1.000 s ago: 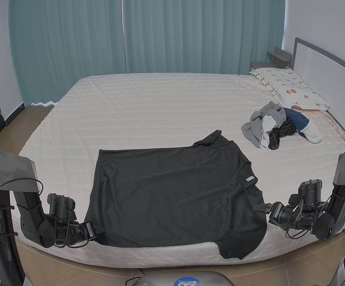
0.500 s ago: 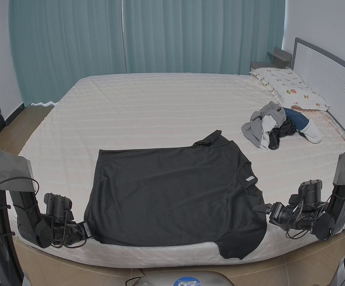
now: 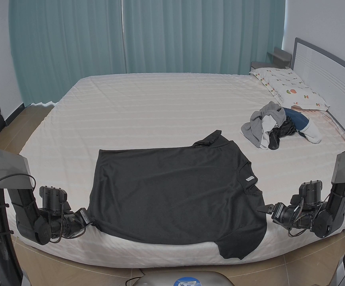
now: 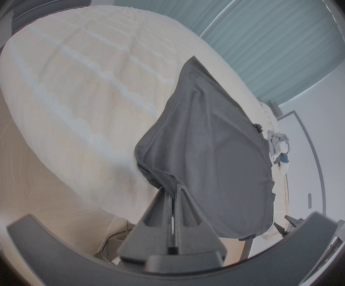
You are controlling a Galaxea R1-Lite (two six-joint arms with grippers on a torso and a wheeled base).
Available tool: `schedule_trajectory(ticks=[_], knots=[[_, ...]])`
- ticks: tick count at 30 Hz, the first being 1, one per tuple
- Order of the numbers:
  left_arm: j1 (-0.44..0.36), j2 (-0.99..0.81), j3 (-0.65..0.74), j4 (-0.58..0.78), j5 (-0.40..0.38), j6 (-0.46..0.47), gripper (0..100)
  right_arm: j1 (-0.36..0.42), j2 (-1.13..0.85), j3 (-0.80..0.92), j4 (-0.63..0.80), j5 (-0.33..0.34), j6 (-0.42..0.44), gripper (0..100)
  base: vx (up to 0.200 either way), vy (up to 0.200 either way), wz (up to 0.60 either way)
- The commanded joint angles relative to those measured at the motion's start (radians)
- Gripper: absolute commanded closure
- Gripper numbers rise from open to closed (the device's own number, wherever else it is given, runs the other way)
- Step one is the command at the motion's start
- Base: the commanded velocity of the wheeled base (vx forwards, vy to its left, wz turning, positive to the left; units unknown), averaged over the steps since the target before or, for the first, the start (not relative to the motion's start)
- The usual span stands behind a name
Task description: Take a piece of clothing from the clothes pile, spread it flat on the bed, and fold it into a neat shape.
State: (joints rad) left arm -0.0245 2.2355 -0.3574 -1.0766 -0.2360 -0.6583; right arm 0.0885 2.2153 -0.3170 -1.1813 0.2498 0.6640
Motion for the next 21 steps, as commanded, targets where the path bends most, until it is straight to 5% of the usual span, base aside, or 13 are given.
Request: schedule_trajectory(ticks=[1,9,10,21], knots=[[0.006,0.016,0.002,-0.031,-0.005,-0.017,100,-0.004,0.078,-0.066,0.002,-0.021,-0.009,0,0.0,0.0,0.0],[0.018,0.01,0.008,-0.032,-0.046,-0.018,100,0.011,0.139,-0.152,0.003,-0.038,-0.011,0,0.0,0.0,0.0],[0.02,0.01,0.008,-0.032,-0.052,-0.018,100,0.013,0.142,-0.16,0.005,-0.038,-0.011,100,0.0,0.0,0.0],[0.018,0.01,0.006,-0.032,-0.052,-0.018,100,0.008,0.175,-0.252,0.008,-0.038,-0.001,100,0.0,0.0,0.0]])
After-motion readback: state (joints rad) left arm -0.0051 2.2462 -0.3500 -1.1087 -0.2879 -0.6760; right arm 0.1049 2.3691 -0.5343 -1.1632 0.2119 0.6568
